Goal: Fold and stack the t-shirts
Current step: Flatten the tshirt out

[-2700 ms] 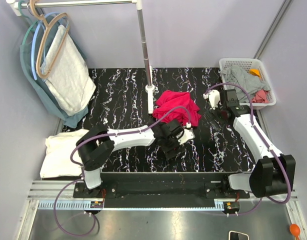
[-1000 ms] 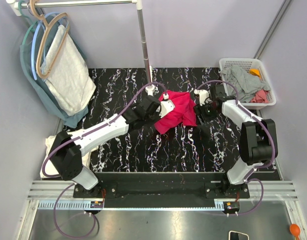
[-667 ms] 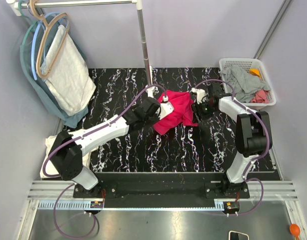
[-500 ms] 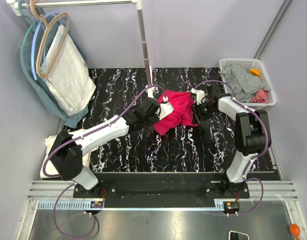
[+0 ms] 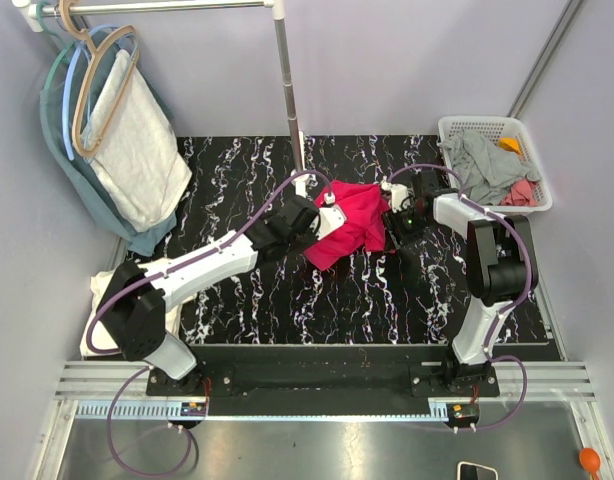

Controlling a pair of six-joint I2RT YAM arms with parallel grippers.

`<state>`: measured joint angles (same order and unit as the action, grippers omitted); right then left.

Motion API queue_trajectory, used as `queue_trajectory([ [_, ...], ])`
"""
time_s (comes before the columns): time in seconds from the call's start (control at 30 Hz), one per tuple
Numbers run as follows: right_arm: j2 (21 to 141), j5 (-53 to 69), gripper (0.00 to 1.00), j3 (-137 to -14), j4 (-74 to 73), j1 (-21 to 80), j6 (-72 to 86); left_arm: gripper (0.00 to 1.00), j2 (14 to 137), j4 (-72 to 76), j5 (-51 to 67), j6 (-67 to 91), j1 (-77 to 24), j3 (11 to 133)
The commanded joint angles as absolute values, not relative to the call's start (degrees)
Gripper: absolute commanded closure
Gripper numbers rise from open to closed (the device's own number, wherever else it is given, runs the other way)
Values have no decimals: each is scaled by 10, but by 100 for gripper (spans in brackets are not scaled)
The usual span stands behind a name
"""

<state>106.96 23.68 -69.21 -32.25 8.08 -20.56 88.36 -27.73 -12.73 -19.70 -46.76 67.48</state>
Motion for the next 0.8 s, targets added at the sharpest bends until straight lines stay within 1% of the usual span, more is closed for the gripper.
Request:
queue_trajectory([
  [0.0,1071,252,50,-712,-309,79,-212,100,873,-250,-142,-204,-461,668],
  [0.1,1071,251,58,-714,-309,79,-212,100,872,-247,-142,-203,-460,666],
  [0.13,1071,251,67,-715,-311,78,-212,100,871,-247,-142,-202,-458,664],
  [0.17,1070,250,74,-715,-313,80,-213,100,869,-247,-142,-202,-459,663],
  [0.2,1069,249,85,-717,-317,80,-214,100,868,-246,-143,-202,-459,661],
  [0.23,1067,245,98,-718,-320,80,-214,100,867,-246,-144,-202,-457,659],
  [0.27,1062,242,100,-719,-322,80,-214,100,866,-243,-148,-204,-456,657],
  [0.37,1037,206,100,-736,-337,80,-216,100,855,-238,-156,-204,-440,659],
  [0.43,1020,144,100,-754,-361,80,-226,100,836,-232,-162,-202,-414,665],
  [0.53,980,45,100,-815,-409,80,-259,100,809,-228,-163,-213,-369,696],
  [0.6,952,-27,100,-870,-446,80,-279,100,799,-229,-170,-226,-352,742],
  [0.77,927,-123,100,-998,-513,80,-346,100,789,-254,-193,-266,-325,866],
])
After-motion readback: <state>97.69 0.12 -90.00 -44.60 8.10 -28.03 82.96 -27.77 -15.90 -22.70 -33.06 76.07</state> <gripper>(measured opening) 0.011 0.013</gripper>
